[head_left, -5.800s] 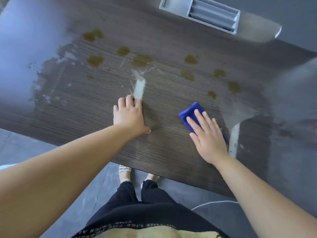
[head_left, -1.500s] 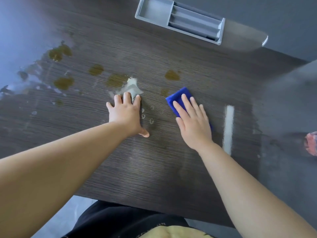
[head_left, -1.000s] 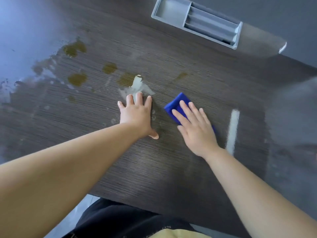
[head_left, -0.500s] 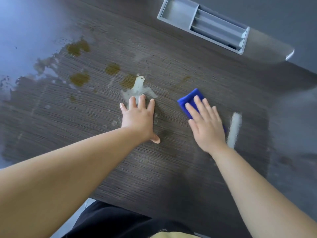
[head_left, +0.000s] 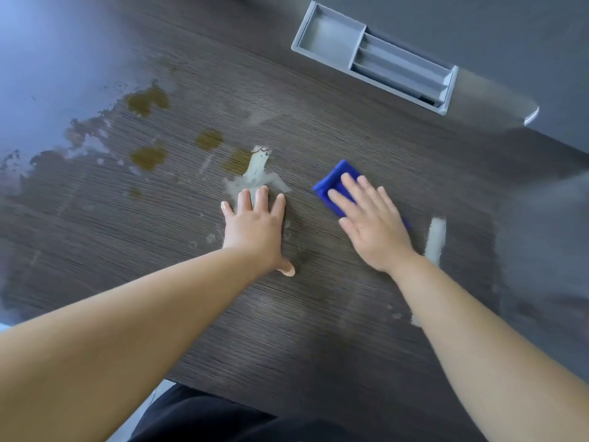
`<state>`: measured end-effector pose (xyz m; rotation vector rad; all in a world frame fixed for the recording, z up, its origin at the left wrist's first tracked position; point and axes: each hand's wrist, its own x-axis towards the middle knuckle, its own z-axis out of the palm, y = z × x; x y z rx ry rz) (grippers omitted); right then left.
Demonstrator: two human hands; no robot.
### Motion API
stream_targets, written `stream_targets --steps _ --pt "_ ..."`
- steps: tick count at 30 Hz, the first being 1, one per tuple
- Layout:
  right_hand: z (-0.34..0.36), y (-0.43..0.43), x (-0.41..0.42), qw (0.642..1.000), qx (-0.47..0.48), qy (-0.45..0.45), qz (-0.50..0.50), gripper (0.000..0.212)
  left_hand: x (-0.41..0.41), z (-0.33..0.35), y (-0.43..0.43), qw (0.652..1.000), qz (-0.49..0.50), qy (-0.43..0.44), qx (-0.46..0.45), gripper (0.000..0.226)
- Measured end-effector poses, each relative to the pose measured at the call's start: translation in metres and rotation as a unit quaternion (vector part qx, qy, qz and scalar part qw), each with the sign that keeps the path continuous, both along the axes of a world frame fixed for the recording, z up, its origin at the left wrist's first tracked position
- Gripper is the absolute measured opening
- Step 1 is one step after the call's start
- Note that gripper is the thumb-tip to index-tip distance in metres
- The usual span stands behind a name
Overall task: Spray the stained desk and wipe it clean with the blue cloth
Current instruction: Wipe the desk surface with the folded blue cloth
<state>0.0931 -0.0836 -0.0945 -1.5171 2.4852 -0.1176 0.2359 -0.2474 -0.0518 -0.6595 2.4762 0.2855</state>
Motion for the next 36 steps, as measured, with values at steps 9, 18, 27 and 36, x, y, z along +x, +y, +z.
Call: stream_targets --steps 9,18,27,36 --pt "-0.003 -0.048 0.042 0.993 -0.005 0.002 -0.118 0.051 0.002 0.0 -0.002 1.0 0.014 0.019 -0.002 0.129" --pt "-0.005 -0.002 0.034 0.964 0.013 0.019 -0.265 0.052 0.028 -0.001 -0.001 0.993 0.057 0.102 0.029 0.12" --pt "-0.008 0.011 0.105 0.992 -0.002 0.003 0.13 0.05 0.1 0.006 -0.03 0.983 0.155 0.093 -0.024 0.115" --pt "0.003 -0.065 0.127 0.967 0.048 0.0 -0.252 0.062 0.114 0.0 -0.062 0.985 0.159 0.067 -0.013 0.111"
